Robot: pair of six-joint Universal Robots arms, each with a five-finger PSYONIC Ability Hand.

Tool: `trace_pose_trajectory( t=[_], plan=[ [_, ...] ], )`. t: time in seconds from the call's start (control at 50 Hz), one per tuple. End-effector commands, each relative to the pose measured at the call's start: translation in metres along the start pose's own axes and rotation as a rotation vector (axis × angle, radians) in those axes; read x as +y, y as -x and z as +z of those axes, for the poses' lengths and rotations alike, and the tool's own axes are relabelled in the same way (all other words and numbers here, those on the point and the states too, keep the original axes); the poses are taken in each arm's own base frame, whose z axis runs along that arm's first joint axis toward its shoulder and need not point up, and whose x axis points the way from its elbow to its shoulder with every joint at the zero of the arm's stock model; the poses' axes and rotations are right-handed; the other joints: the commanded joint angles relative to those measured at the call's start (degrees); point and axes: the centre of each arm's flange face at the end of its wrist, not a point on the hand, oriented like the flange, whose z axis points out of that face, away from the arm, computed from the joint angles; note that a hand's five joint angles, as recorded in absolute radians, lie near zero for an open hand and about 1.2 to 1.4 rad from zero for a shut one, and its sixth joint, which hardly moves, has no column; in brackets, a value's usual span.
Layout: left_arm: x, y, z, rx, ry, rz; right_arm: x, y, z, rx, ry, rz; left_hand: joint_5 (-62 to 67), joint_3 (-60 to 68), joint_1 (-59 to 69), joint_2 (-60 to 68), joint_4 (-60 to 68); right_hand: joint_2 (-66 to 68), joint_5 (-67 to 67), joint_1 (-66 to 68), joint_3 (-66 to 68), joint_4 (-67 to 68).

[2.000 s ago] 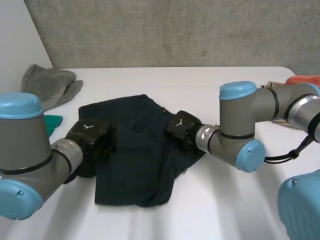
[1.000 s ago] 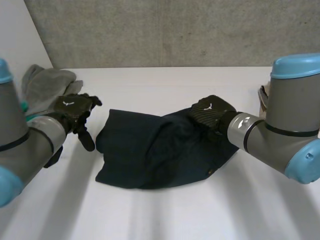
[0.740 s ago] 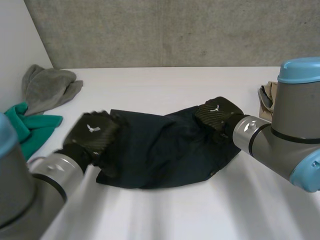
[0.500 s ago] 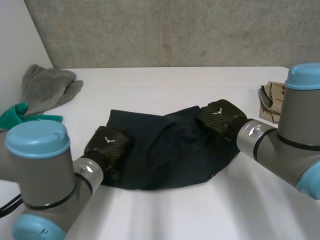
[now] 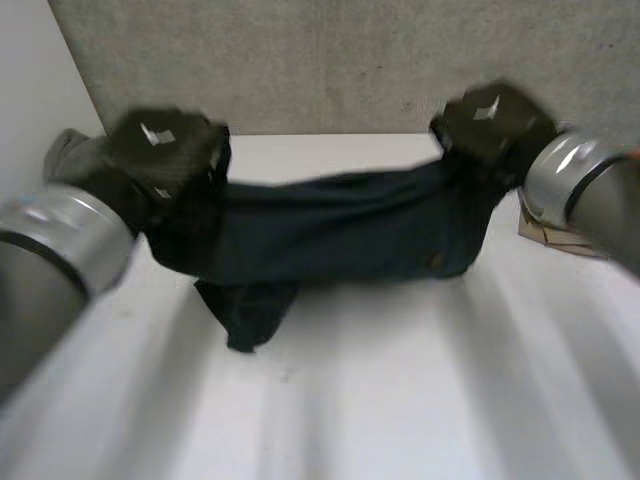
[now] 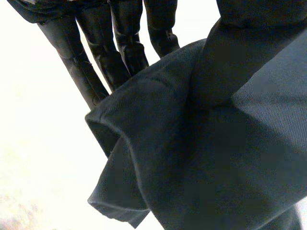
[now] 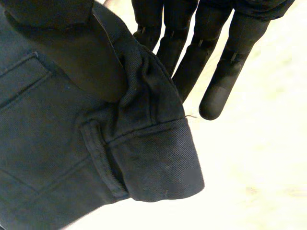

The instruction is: Fold the laundry.

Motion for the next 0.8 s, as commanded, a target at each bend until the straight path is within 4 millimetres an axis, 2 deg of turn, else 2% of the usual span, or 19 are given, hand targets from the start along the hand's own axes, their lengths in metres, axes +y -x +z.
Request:
trace_pose_trajectory(
  t=[0.02,0.08,0.12,0.24,0.26,0.3,0.36,0.42,0.44,0.48,0.5,0.52,0.54,0.56,0.62,0.66,0.72,0.76,0.8],
  plan=[
    [-0.053,0.025,-0.030,0.043,0.097,-0.082,-0.051,-0.033,-0.036,0.083,-0.067,-0.086,14.1,11.9,14.6,11.4,11.4,12.7,13.2,16.7,12.0,11.4],
    [-0.052,0.033,-0.020,0.039,0.137,-0.098,-0.050,-0.032,-0.043,0.050,-0.024,-0.099,14.1,11.9,14.6,11.4,11.4,12.7,13.2,16.7,12.0,11.4],
    [-0.045,0.038,-0.006,0.040,0.185,-0.103,-0.044,-0.022,-0.043,-0.004,0.013,-0.106,14.1,11.9,14.6,11.4,11.4,12.7,13.2,16.7,12.0,11.4],
    [-0.011,0.041,0.036,0.045,0.264,-0.104,-0.022,0.006,-0.024,-0.108,0.070,-0.109,14.1,11.9,14.6,11.4,11.4,12.7,13.2,16.7,12.0,11.4],
    [-0.002,0.039,0.049,0.049,0.271,-0.100,-0.014,0.013,-0.013,-0.122,0.077,-0.095,14.1,11.9,14.6,11.4,11.4,12.7,13.2,16.7,12.0,11.4],
    [0.008,0.036,0.062,0.054,0.272,-0.096,-0.003,0.019,0.001,-0.123,0.087,-0.076,14.1,11.9,14.6,11.4,11.4,12.7,13.2,16.7,12.0,11.4],
    [0.023,0.032,0.098,0.051,0.199,-0.068,0.021,0.021,0.041,-0.042,0.079,-0.016,14.1,11.9,14.6,11.4,11.4,12.7,13.2,16.7,12.0,11.4],
    [0.018,0.036,0.120,0.022,0.075,-0.031,0.025,0.016,0.065,0.038,0.024,0.009,14.1,11.9,14.6,11.4,11.4,12.7,13.2,16.7,12.0,11.4],
    [0.006,0.042,0.133,-0.015,-0.039,-0.011,0.021,0.010,0.080,0.102,-0.044,0.021,14.1,11.9,14.6,11.4,11.4,12.7,13.2,16.7,12.0,11.4],
    [-0.011,0.050,0.144,-0.061,-0.176,0.005,0.012,0.001,0.091,0.169,-0.122,0.033,14.1,11.9,14.6,11.4,11.4,12.7,13.2,16.7,12.0,11.4],
    [-0.031,0.058,0.149,-0.102,-0.307,0.018,0.003,-0.007,0.095,0.215,-0.184,0.042,14.1,11.9,14.6,11.4,11.4,12.7,13.2,16.7,12.0,11.4],
    [-0.041,0.063,0.151,-0.130,-0.379,0.023,-0.012,-0.021,0.099,0.284,-0.288,0.064,14.1,11.9,14.6,11.4,11.4,12.7,13.2,16.7,12.0,11.4],
    [-0.052,0.068,0.152,-0.156,-0.449,0.027,-0.022,-0.028,0.100,0.320,-0.351,0.077,14.1,11.9,14.6,11.4,11.4,12.7,13.2,16.7,12.0,11.4],
    [-0.073,0.078,0.150,-0.205,-0.582,0.023,-0.042,-0.045,0.097,0.393,-0.482,0.099,14.1,11.9,14.6,11.4,11.4,12.7,13.2,16.7,12.0,11.4],
    [-0.099,0.088,0.141,-0.243,-0.736,-0.006,-0.074,-0.063,0.086,0.474,-0.703,0.126,14.1,11.9,14.6,11.4,11.4,12.7,13.2,16.7,12.0,11.4],
    [-0.103,0.092,0.137,-0.248,-0.751,-0.028,-0.083,-0.069,0.081,0.498,-0.778,0.111,14.1,11.9,14.6,11.4,11.4,12.7,13.2,16.7,12.0,11.4],
    [-0.097,0.095,0.136,-0.234,-0.722,-0.072,-0.083,-0.068,0.080,0.473,-0.785,0.089,14.1,11.9,14.6,11.4,11.4,12.7,13.2,16.7,12.0,11.4],
    [-0.086,0.095,0.138,-0.224,-0.671,-0.093,-0.077,-0.065,0.082,0.449,-0.758,0.086,14.1,11.9,14.6,11.4,11.4,12.7,13.2,16.7,12.0,11.4],
    [-0.063,0.093,0.142,-0.207,-0.575,-0.120,-0.061,-0.057,0.087,0.399,-0.685,0.094,14.1,11.9,14.6,11.4,11.4,12.7,13.2,16.7,12.0,11.4]
  ],
)
